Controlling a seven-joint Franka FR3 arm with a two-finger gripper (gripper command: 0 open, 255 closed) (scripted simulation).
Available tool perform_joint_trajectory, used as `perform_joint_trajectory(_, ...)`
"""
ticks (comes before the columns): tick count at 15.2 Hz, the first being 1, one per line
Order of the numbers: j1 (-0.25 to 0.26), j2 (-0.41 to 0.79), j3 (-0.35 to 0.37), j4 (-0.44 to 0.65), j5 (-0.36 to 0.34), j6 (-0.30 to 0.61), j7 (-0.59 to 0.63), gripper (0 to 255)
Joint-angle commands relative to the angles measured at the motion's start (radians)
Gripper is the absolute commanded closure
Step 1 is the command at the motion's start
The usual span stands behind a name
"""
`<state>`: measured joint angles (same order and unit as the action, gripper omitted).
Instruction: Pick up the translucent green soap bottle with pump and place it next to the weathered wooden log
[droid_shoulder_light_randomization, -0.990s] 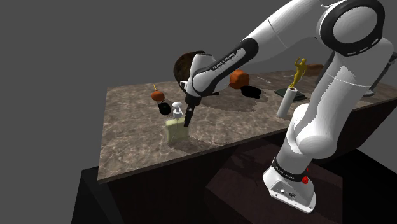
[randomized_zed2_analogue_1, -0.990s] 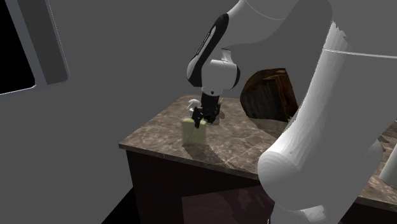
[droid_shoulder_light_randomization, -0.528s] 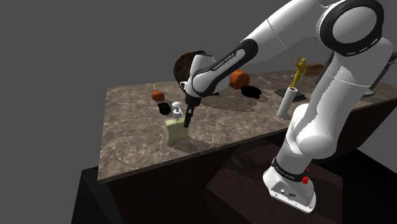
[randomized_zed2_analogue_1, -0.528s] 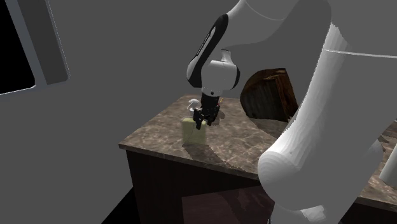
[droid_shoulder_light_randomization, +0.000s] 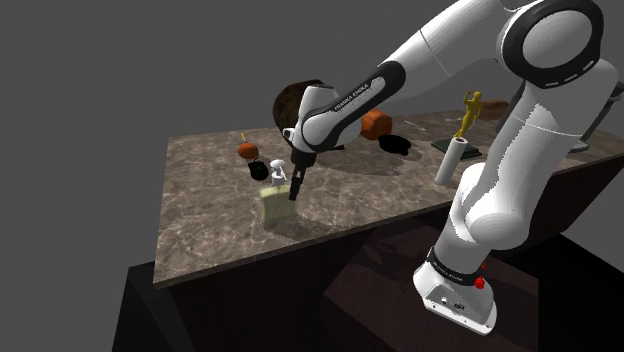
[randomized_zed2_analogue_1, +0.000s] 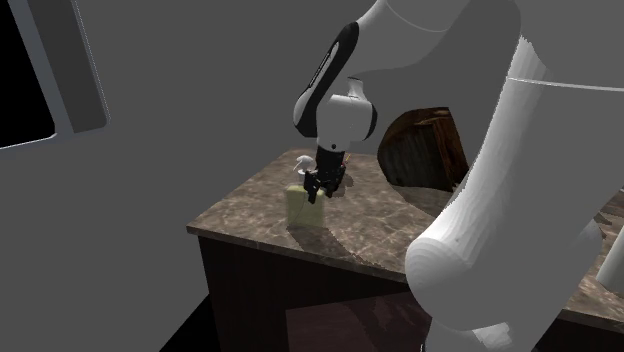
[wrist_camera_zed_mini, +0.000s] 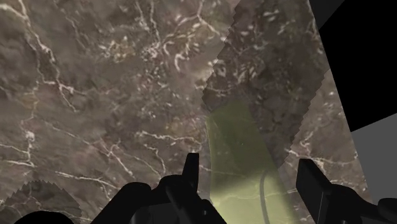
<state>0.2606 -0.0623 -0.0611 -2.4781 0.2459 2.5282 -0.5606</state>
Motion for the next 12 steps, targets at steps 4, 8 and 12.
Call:
perform_joint_trajectory(4, -0.002, -0.031, 0.000, 0.011, -0.016, -0.042, 0.016, 255)
perform_joint_trajectory(8, -0.006, -0.069, 0.001, 0.031, -0.035, -0.098, 0.035, 255)
perform_joint_trajectory(12, -0.010, -0.103, 0.001, 0.054, -0.050, -0.154, 0.051, 255)
